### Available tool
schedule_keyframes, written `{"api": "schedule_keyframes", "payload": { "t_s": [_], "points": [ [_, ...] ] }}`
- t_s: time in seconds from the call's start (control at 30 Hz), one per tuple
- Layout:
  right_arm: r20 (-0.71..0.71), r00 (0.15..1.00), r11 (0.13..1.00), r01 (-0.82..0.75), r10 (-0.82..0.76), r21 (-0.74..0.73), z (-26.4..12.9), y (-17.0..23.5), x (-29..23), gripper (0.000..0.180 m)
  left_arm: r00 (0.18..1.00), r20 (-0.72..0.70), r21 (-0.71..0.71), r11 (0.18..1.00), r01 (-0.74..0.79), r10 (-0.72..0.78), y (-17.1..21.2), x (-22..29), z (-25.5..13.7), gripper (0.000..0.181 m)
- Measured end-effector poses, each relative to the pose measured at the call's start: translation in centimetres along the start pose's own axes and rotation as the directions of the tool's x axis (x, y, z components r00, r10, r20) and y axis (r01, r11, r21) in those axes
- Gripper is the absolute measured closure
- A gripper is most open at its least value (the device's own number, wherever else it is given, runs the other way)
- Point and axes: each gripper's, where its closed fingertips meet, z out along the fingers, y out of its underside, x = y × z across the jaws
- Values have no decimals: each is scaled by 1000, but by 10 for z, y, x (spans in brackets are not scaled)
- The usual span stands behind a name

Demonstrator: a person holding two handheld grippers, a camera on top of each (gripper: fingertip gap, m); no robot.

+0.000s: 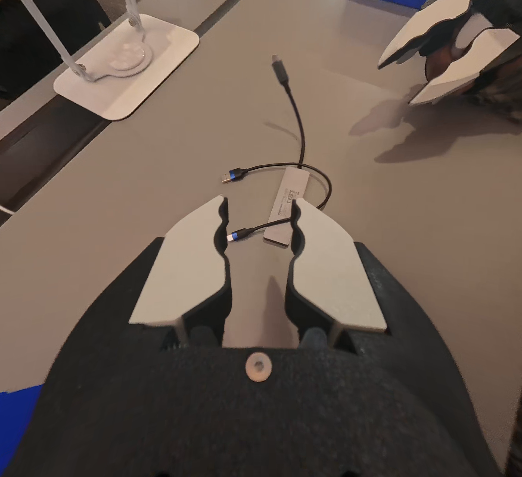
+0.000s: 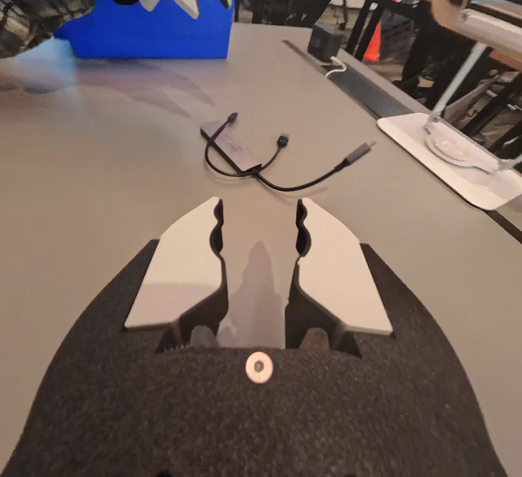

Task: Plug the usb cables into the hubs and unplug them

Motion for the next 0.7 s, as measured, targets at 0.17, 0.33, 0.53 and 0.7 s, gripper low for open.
{"api": "schedule_keyframes", "payload": {
  "t_s": [0.17,0.33,0.53,0.7],
  "points": [
    [130,984,981,137,-119,-140,29,-11,-23,130,1000,1,47,999,5,-5,23,-4,24,140],
    [320,928,915,285,-189,-286,63,-22,-41,132,999,-34,134,991,26,-21,30,-7,35,141],
    [480,866,790,388,-136,-476,115,-6,-37,137,998,-62,143,989,40,-31,43,-6,30,142],
    [536,840,709,427,-81,-561,139,14,-34,138,996,-93,88,996,8,0,51,3,35,143]
  ]
}}
